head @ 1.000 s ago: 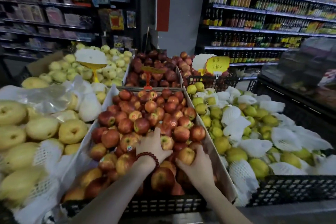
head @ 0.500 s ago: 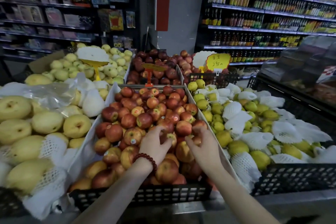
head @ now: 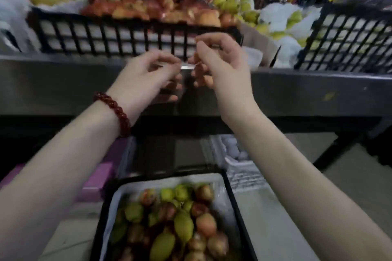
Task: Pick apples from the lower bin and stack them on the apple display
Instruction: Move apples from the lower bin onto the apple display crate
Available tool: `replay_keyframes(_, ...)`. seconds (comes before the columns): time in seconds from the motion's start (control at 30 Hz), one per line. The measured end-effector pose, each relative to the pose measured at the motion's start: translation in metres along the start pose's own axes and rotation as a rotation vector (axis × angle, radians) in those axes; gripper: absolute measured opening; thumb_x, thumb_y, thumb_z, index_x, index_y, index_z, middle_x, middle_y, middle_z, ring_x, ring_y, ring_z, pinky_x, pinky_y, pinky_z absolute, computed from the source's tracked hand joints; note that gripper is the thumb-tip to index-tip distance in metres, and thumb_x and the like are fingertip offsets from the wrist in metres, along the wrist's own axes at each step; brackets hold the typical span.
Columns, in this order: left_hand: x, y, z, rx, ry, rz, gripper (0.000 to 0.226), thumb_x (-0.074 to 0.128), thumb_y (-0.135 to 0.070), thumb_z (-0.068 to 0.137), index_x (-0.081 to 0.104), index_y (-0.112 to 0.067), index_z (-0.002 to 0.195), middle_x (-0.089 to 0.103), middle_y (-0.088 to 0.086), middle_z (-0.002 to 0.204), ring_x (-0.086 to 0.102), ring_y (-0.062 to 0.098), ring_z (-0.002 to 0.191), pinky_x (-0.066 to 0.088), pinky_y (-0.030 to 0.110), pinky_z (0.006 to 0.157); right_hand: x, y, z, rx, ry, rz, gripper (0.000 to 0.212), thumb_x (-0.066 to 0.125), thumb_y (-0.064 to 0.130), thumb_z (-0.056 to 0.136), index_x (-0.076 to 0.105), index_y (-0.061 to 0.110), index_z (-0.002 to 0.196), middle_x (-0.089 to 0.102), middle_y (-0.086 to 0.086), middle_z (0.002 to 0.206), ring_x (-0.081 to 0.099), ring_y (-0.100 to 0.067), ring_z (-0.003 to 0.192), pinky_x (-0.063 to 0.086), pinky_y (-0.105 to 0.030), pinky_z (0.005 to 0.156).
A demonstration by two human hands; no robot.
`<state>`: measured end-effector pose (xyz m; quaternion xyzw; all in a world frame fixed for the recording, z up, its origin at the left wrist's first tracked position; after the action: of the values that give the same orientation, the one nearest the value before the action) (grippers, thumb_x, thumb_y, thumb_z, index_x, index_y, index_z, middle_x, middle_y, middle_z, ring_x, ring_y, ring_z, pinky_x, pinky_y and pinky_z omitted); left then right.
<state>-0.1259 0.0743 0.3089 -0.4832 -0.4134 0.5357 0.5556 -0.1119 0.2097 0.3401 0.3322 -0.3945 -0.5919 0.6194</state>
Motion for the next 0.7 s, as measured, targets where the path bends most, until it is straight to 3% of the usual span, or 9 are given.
replay_keyframes(0.17,0.018,0.106,-0.041,-0.019,0.028,0.084,0.011,0.055,-0.016,0.091,0.064,-0.021,0.085,0.066,0.002,0.079,0.064,0.012,0.069,0.055,0.024,0.059,-0.016,-0.095,-0.08,0.066,0.049,-0.002,0.007,0.055,0.005,0.093,0.059,0.006,0.099,0.06,-0.008,0.071,0.054,-0.011,0.054,0.045,-0.024,0.047)
replay_keyframes(0.37,0.03,0.199,-0.063,-0.193,0.027,0.168,0.008,0.055,-0.014,0.09,0.063,-0.017,0.092,0.066,0.006,0.081,0.063,0.017,0.073,0.054,0.029,0.064,-0.047,-0.186,-0.131,0.222,0.012,-0.132,0.012,0.057,0.009,0.093,0.061,0.001,0.101,0.062,-0.014,0.076,0.057,-0.008,0.058,0.048,-0.02,0.05)
replay_keyframes(0.47,0.019,0.247,-0.055,-0.274,0.01,0.265,0.013,0.059,-0.015,0.088,0.065,-0.011,0.099,0.069,0.013,0.085,0.065,0.024,0.076,0.055,0.037,0.07,-0.055,-0.217,-0.14,0.287,0.013,-0.161,0.006,0.058,0.009,0.092,0.062,0.007,0.096,0.062,-0.01,0.073,0.055,-0.012,0.059,0.046,-0.023,0.05)
replay_keyframes(0.57,-0.007,0.321,-0.041,-0.444,-0.008,0.395,0.021,0.063,-0.016,0.084,0.062,-0.008,0.103,0.066,0.011,0.082,0.062,0.025,0.074,0.051,0.035,0.066,-0.057,-0.242,-0.142,0.301,0.027,-0.193,0.006,0.059,0.009,0.091,0.063,0.013,0.091,0.062,-0.004,0.069,0.055,-0.011,0.055,0.046,-0.026,0.049)
replay_keyframes(0.63,-0.033,0.374,-0.037,-0.572,-0.023,0.571,0.026,0.065,-0.018,0.082,0.059,-0.008,0.105,0.065,0.011,0.095,0.063,0.027,0.084,0.048,0.033,0.072,-0.058,-0.258,-0.144,0.316,0.026,-0.222,0.007,0.059,0.009,0.091,0.063,0.014,0.09,0.061,-0.002,0.067,0.056,-0.011,0.058,0.046,-0.028,0.05)
replay_keyframes(0.7,-0.052,0.421,-0.043,-0.705,0.103,0.869,0.037,0.061,-0.026,0.083,0.054,-0.012,0.117,0.06,0.014,0.12,0.059,0.03,0.109,0.047,0.032,0.084,-0.057,-0.274,-0.146,0.343,0.027,-0.218,0.007,0.059,0.009,0.091,0.064,0.014,0.09,0.061,-0.004,0.068,0.056,-0.015,0.061,0.046,-0.025,0.051)
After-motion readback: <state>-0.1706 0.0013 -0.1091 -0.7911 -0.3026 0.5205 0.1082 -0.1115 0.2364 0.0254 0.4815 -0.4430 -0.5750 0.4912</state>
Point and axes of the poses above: each hand's wrist, its own z-axis towards the middle knuckle, its own x-axis out of the palm, y = z × x, the point moved 9 cm from there along z, towards the middle knuckle
